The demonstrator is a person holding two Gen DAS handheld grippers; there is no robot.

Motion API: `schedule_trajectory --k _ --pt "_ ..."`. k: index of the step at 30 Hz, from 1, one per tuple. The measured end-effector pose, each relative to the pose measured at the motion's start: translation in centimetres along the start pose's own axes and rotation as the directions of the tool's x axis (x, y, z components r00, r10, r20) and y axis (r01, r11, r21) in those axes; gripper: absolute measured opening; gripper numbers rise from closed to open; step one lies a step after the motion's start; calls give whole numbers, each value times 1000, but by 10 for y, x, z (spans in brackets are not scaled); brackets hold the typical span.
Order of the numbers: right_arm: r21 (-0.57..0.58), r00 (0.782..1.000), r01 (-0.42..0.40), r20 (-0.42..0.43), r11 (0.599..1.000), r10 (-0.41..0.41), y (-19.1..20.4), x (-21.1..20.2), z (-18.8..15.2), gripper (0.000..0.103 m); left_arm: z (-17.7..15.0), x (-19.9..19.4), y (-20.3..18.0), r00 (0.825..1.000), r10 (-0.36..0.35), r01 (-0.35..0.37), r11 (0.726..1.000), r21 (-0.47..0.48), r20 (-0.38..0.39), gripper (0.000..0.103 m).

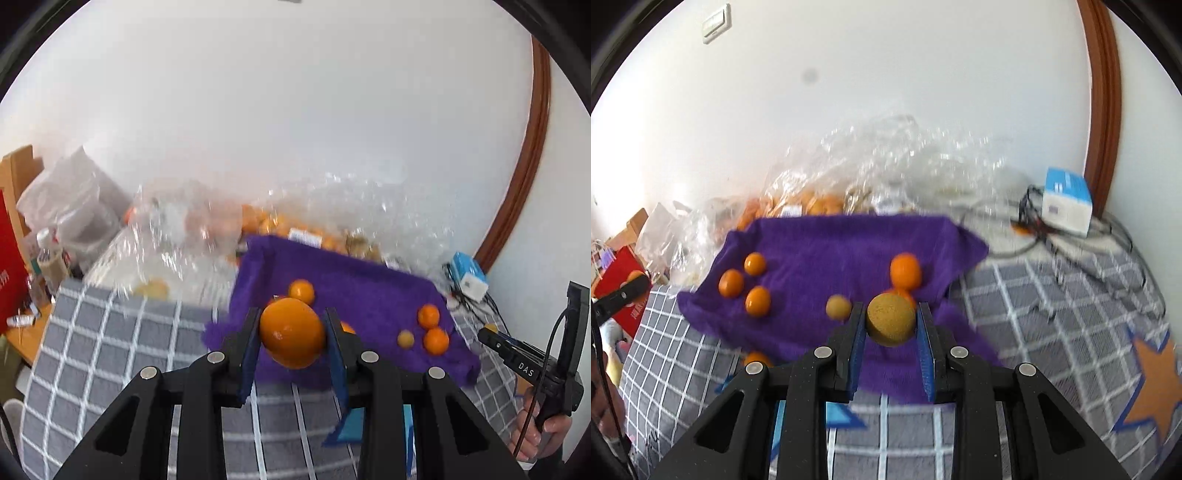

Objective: Organize fruits

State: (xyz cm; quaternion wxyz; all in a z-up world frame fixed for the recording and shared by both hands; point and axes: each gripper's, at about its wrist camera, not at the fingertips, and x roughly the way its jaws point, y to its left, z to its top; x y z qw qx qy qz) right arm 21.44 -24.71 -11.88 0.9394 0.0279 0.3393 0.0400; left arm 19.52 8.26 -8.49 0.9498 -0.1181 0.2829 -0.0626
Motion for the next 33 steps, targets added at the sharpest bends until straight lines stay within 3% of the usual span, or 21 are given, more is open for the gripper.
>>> schedule_trajectory --k 6,11,17,23,27,30,33 --pt "-41 999 18 30 999 -17 2 10 32 27 30 13 16 1000 12 -12 999 -33 16 32" --pt "-54 1000 6 5 999 -6 2 40 46 27 42 34 29 1000 20 -20 997 -76 -6 32" --pt "-99 995 -23 -96 995 14 17 93 40 27 45 60 39 998 2 -9 993 -121 -56 32" --pt "-158 986 -24 -166 987 -2 33 129 28 27 38 87 30 994 -6 -5 995 -103 -107 32" --pt "-168 981 -36 -193 985 3 37 139 25 27 33 104 16 988 -38 25 996 -89 -147 32" --pt "-162 979 -40 -204 986 6 37 142 23 27 29 118 7 973 -111 87 989 -123 -201 32" --pt "-163 980 -47 -199 986 14 37 140 22 35 26 129 -5 964 -121 96 989 -113 -235 32"
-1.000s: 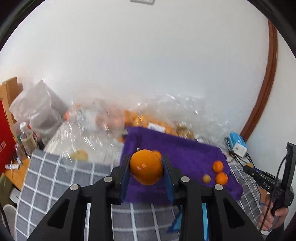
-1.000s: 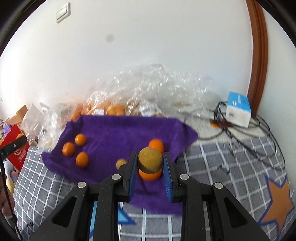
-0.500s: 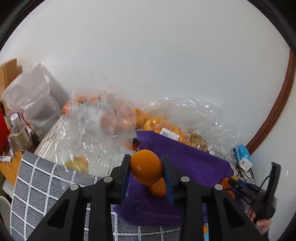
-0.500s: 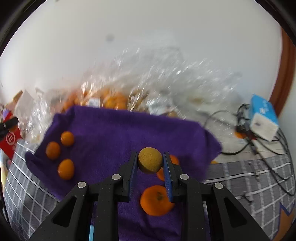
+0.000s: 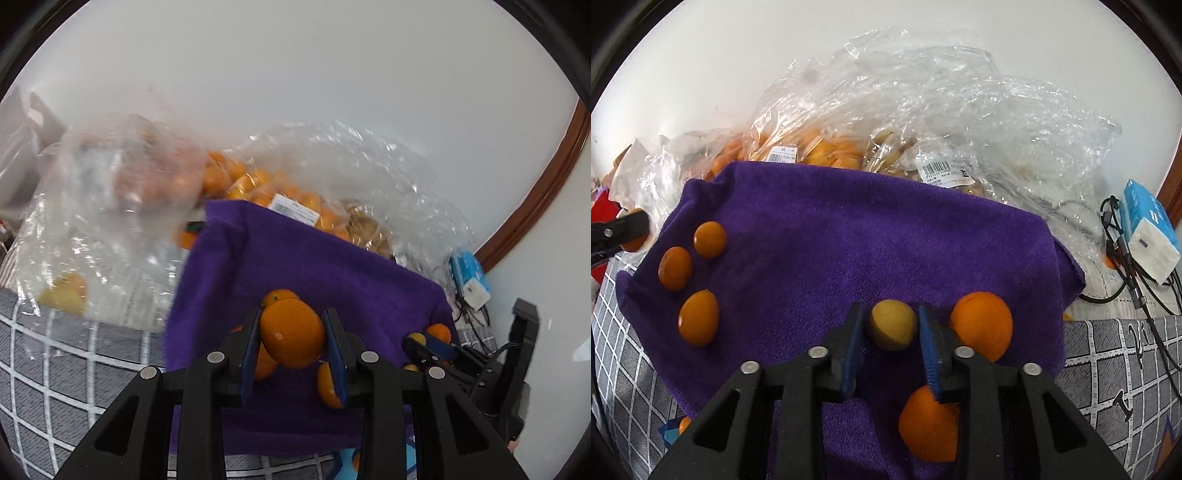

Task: Organize fruits
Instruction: 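Open both tools to release the orange and yellow-brown fruit onto the towel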

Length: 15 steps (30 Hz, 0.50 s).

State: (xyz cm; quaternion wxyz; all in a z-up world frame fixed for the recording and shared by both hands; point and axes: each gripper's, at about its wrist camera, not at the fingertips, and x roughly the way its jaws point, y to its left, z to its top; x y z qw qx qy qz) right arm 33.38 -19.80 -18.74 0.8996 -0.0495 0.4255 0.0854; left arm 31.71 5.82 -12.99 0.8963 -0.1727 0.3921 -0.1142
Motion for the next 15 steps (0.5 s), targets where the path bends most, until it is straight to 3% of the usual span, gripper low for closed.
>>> schedule_trajectory --k 4,8,15 --pt "4 1000 8 16 1000 -8 -3 -12 0 41 -4 14 -18 999 42 -40 998 57 -26 32" --pt "11 998 20 52 1000 -20 -11 -32 -5 47 -9 24 -24 997 48 -45 998 51 -53 32" --pt "64 996 44 70 997 -48 -29 -54 -16 47 -13 39 -36 989 144 -138 985 105 -47 32"
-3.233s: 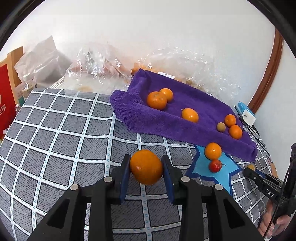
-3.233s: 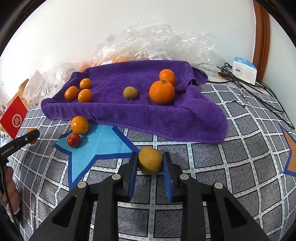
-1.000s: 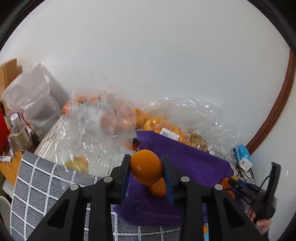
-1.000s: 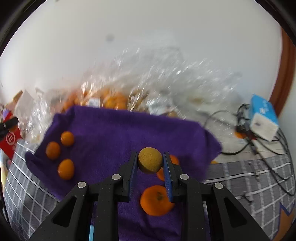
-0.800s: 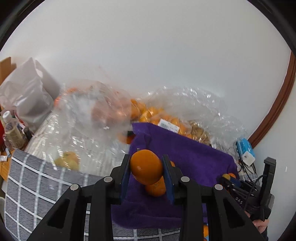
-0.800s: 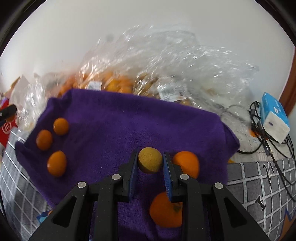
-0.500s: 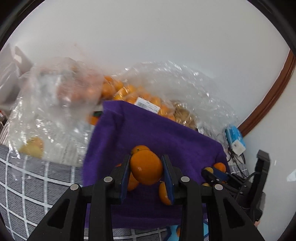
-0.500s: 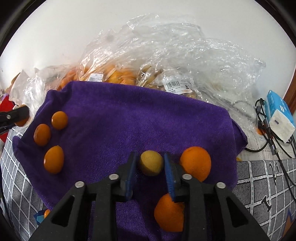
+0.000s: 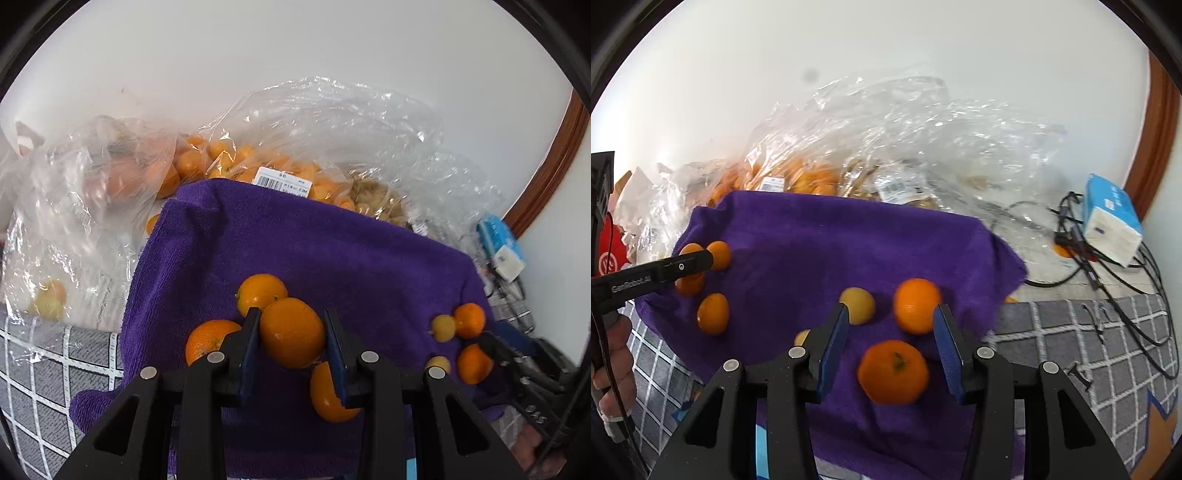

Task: Organize fruits
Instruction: 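Open both tools to release the orange and yellow-brown fruit onto the towel, then grasp the round orange on the star mat with the right tool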

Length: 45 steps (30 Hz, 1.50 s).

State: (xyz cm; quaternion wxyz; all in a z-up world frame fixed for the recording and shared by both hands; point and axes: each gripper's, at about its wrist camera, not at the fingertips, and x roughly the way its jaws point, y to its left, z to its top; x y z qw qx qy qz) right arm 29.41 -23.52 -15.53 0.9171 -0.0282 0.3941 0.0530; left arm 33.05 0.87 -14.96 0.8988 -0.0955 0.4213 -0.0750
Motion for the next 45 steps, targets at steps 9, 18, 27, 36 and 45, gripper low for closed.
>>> schedule_trajectory --k 9,18,27,36,45 --pt "-8 998 62 7 998 -62 -9 -17 -16 49 -5 7 -9 999 40 -40 998 50 -5 32" --pt "40 997 82 11 996 -82 -16 -33 -27 50 -5 -16 -6 999 34 -35 998 45 18 45" --pt "73 989 134 58 988 -139 -5 -60 -38 50 -29 -78 15 991 61 -66 997 38 117 47" --pt "45 999 43 14 998 -43 41 -67 -61 50 -75 -98 73 993 89 -84 995 -56 82 47" --pt "-41 996 -88 -12 995 88 101 -57 -78 48 -120 -97 103 993 112 -109 992 -70 35 47"
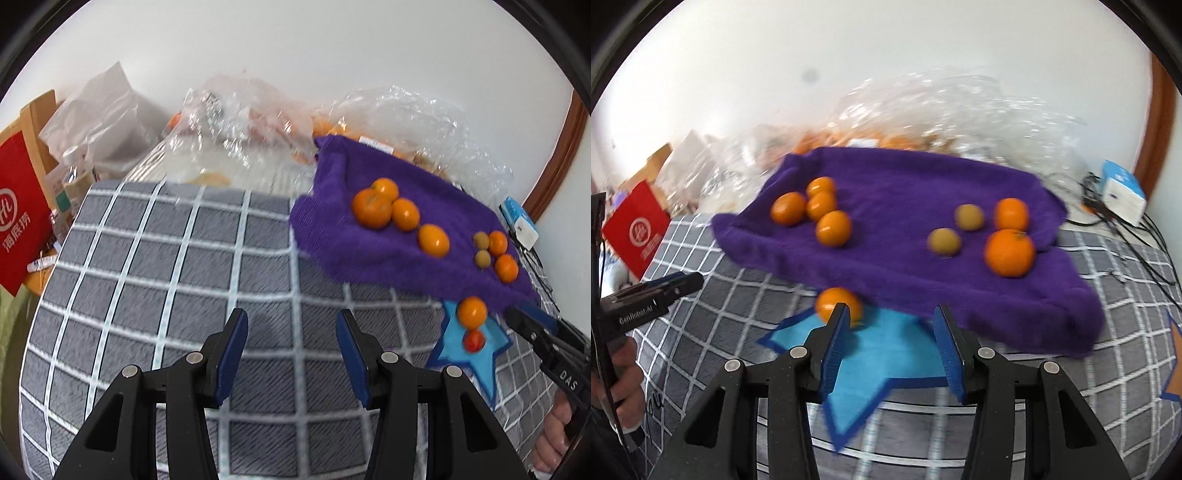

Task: Organize fruits
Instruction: 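Grasp the round orange on the star mat with the right tool, then grasp the small red fruit on the star mat with the left tool while the right tool holds its orange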

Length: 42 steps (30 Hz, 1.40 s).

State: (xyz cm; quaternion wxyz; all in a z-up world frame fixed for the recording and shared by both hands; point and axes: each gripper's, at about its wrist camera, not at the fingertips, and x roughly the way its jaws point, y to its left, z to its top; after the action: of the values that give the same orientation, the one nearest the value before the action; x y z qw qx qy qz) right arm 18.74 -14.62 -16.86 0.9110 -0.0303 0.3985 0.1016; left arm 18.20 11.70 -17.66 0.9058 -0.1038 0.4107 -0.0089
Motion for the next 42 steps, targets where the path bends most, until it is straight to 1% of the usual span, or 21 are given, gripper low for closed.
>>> schedule_trajectory --k 4,6,10,12,13,14,18,19,22,24,26,29,32,35,37,42 --pt "-7 999 -43 -22 999 43 16 13 4 48 -7 1 10 1000 3 -3 1000 -15 7 47" --pt "-9 999 -38 -39 999 37 21 22 6 48 -10 3 14 1000 -3 3 1000 -26 7 47" --pt "-4 997 -21 -74 1000 20 25 38 9 48 -17 -1 16 999 -1 2 1000 -20 43 48" --pt "5 996 -22 -85 1000 23 26 44 10 42 -18 -1 15 999 2 -1 1000 -20 49 48" --pt "9 995 -25 -94 1000 26 27 47 10 36 -17 -1 16 999 -2 3 1000 -22 49 50" --pt "14 994 -31 -100 999 32 27 49 10 34 -17 0 16 999 -8 9 1000 -23 47 51" --pt "20 998 -6 -70 1000 7 29 43 12 34 -17 0 17 999 -17 18 1000 -25 48 52" --pt "32 998 -14 -56 999 16 28 38 13 34 -17 0 17 999 -17 18 1000 -24 48 52" --pt "36 1000 -28 -13 999 28 21 17 13 34 -17 0 16 999 -16 17 1000 -21 46 53" --pt "6 1000 1 24 1000 -1 15 0 10 34 -17 0 15 999 -13 14 1000 -17 44 53" --pt "-9 998 40 38 999 -40 4 -12 1 34 -18 1 14 999 -9 9 1000 -13 42 54" --pt "-2 995 93 26 996 -93 -17 -19 -14 34 -18 2 13 999 -5 6 1000 -6 38 55" --pt "29 992 127 12 991 -128 -38 -20 -30 34 -17 3 11 999 1 -1 1000 5 33 57" --pt "65 990 139 -9 988 -139 -57 -18 -41 34 -17 4 9 1000 6 -7 1000 16 28 59" --pt "68 989 145 -12 987 -145 -64 -13 -44 34 -17 4 8 1000 3 -4 1000 22 25 60" --pt "87 992 124 -9 989 -123 -69 -6 -49 34 -17 6 4 1000 20 -21 998 55 16 62"
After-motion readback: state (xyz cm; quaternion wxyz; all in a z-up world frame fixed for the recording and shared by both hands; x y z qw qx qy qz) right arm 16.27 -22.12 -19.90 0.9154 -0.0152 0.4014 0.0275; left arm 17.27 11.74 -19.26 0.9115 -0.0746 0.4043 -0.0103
